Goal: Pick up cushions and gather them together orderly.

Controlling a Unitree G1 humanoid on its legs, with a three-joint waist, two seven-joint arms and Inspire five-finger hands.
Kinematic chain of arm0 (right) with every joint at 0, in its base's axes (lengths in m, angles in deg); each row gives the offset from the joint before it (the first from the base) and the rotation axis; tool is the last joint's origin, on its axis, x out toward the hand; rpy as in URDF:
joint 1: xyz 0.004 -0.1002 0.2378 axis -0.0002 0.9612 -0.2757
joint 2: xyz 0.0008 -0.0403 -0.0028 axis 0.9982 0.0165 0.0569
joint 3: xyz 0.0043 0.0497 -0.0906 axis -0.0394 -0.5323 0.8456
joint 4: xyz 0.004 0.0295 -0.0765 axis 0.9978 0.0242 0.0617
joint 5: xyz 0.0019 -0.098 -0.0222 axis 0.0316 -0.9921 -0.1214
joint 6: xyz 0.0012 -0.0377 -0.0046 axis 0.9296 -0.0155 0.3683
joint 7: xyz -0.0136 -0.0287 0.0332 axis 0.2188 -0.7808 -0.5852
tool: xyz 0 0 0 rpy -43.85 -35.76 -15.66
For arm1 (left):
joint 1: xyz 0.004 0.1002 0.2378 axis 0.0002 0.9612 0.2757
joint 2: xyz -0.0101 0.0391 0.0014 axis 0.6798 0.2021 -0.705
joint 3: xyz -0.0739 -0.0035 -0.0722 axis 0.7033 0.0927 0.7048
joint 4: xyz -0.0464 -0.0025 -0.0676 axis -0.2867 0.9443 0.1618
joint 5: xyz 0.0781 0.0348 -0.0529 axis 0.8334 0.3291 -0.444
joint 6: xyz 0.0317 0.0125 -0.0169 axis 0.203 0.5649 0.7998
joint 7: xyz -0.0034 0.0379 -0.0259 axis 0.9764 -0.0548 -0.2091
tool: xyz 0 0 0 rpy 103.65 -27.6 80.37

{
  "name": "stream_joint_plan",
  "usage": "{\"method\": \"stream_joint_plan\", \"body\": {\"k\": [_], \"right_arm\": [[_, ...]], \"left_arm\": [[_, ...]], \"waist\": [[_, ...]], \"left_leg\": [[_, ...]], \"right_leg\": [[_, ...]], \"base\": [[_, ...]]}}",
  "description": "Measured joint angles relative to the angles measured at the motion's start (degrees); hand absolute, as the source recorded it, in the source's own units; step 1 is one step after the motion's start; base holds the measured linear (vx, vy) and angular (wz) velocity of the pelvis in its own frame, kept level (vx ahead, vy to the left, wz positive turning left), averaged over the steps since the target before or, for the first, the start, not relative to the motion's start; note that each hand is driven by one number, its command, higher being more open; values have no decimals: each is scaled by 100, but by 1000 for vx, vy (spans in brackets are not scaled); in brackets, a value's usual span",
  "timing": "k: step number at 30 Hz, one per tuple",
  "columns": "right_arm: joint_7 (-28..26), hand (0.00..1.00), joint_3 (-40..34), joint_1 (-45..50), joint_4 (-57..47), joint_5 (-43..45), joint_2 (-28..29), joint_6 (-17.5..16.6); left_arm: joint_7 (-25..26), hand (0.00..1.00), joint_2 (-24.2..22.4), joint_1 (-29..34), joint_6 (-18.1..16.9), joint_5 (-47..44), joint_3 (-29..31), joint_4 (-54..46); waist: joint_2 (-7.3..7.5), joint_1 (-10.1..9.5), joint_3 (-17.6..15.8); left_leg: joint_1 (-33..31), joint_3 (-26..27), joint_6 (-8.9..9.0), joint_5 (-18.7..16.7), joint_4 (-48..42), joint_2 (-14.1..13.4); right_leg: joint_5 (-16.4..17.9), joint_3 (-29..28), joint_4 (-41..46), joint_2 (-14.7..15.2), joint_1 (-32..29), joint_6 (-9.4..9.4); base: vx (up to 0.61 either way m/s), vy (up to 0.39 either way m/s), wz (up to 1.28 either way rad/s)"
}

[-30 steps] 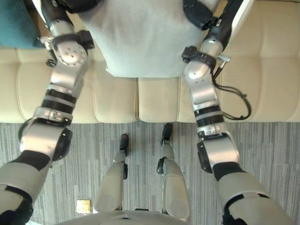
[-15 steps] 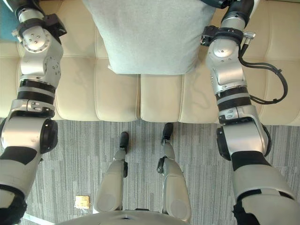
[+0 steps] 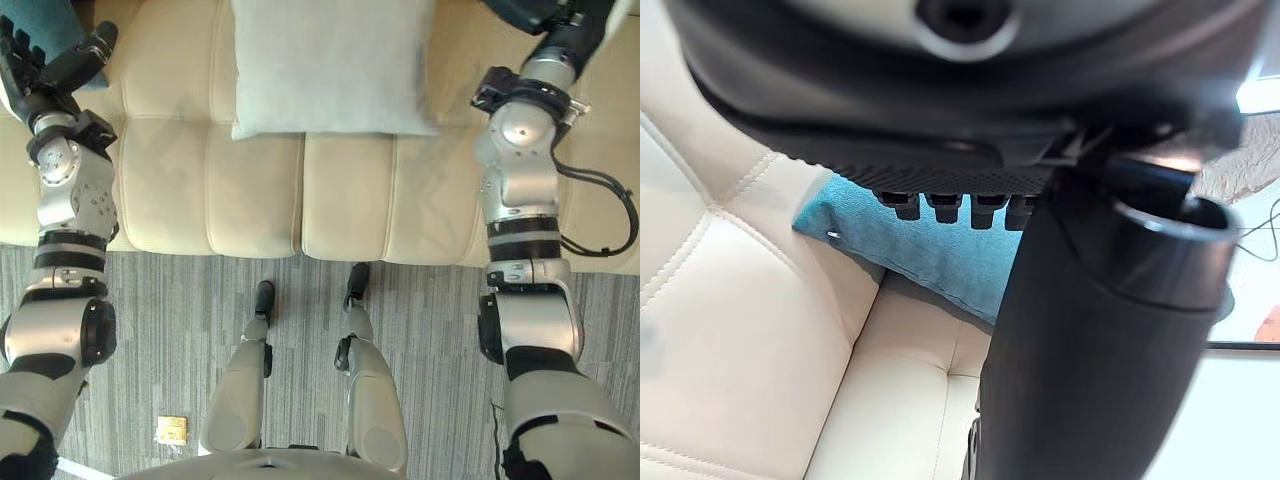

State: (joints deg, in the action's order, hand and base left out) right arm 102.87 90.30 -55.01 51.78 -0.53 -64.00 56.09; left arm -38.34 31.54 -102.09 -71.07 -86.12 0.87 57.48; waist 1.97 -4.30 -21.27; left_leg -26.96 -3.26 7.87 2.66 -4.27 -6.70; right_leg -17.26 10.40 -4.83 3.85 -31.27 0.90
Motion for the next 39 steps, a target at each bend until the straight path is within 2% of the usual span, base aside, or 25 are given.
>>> {"method": "stream_joint_plan", "body": {"k": [3, 6, 10, 14, 19, 23, 25, 30, 35, 36, 39], "right_arm": [[110, 100, -490, 224, -269, 283, 72, -126], [256, 100, -1055, 587, -774, 504, 129, -399], [229, 100, -1478, 1155, -1240, 609, 307, -648], [-140, 100, -1663, 2499, -1833, 718, 823, -861], [-762, 100, -1668, 4614, -1935, 706, 2187, -842], [-1170, 100, -1655, 5925, -1935, 434, 2799, -739], [-1448, 100, -1625, 6689, -1864, 168, 3021, -720], [-1729, 100, -1323, 7023, -682, -272, 3127, -673], [-1899, 100, -1198, 7048, 717, -1183, 3402, -345], [-1910, 100, -1198, 7043, 942, -1285, 3423, -298], [-1939, 100, -1241, 7100, 1536, -1546, 3428, -129]], "left_arm": [[-39, 100, -1, 249, -33, 2, 56, -239], [-99, 100, -83, 624, -112, 10, 64, -732], [-255, 100, -578, 1249, -176, 21, 171, -1348], [-447, 100, -1381, 2503, -249, 254, 139, -1924], [-696, 100, -2554, 4432, -161, 527, -266, -2017], [-1059, 100, -2945, 5454, 10, 801, -436, -1908], [-1350, 100, -3064, 5955, 27, 1162, -420, -1605], [-1637, 100, -3155, 6153, 110, 1602, -7, -363], [-1763, 100, -3149, 6251, 238, 2318, 256, 564], [-1772, 100, -3151, 6257, 256, 2454, 277, 743], [-1791, 100, -3138, 6243, 290, 2745, 282, 1026]], "waist": [[0, -12, 0], [0, -14, 1], [-1, 0, 6], [0, 1, 34], [-57, -71, 263], [-166, -100, 550], [-237, -95, 916], [-201, -7, 1480], [-74, 6, 1771], [-82, 9, 1808], [-73, 19, 1951]], "left_leg": [[-8, -11, 1, 0, -6, 2], [8, -14, 1, 1, -9, 6], [158, -13, 0, 0, -8, 8], [337, -13, -24, -18, -10, 14], [634, 31, -80, -147, -80, 1], [952, 92, -152, -292, -135, -3], [1235, 137, -185, -397, -143, -13], [1692, 256, -149, -529, -140, -20], [2038, 431, -153, -540, -32, -38], [2128, 469, -153, -540, 13, -59], [2306, 543, -144, -543, 96, -105]], "right_leg": [[0, 5, 0, 0, 0, 0], [0, 5, 1, 1, 20, 0], [2, -6, 0, 1, 161, -2], [64, -30, -1, 2, 354, -17], [163, -77, -1, -16, 658, -64], [243, -106, -2, -15, 1000, -102], [355, -122, -7, -20, 1280, -146], [431, -183, -9, -25, 1677, -212], [483, -315, -28, -46, 1890, -277], [543, -329, -28, -60, 1945, -336], [611, -352, -28, -96, 2049, -340]], "base": [[42, 2, 3], [54, 8, 0], [32, 7, -1], [33, 11, 0], [28, 16, -5], [40, 43, -9], [45, 83, -11], [40, 63, -12], [13, 46, -16], [25, 20, -20], [40, 38, -11]]}}
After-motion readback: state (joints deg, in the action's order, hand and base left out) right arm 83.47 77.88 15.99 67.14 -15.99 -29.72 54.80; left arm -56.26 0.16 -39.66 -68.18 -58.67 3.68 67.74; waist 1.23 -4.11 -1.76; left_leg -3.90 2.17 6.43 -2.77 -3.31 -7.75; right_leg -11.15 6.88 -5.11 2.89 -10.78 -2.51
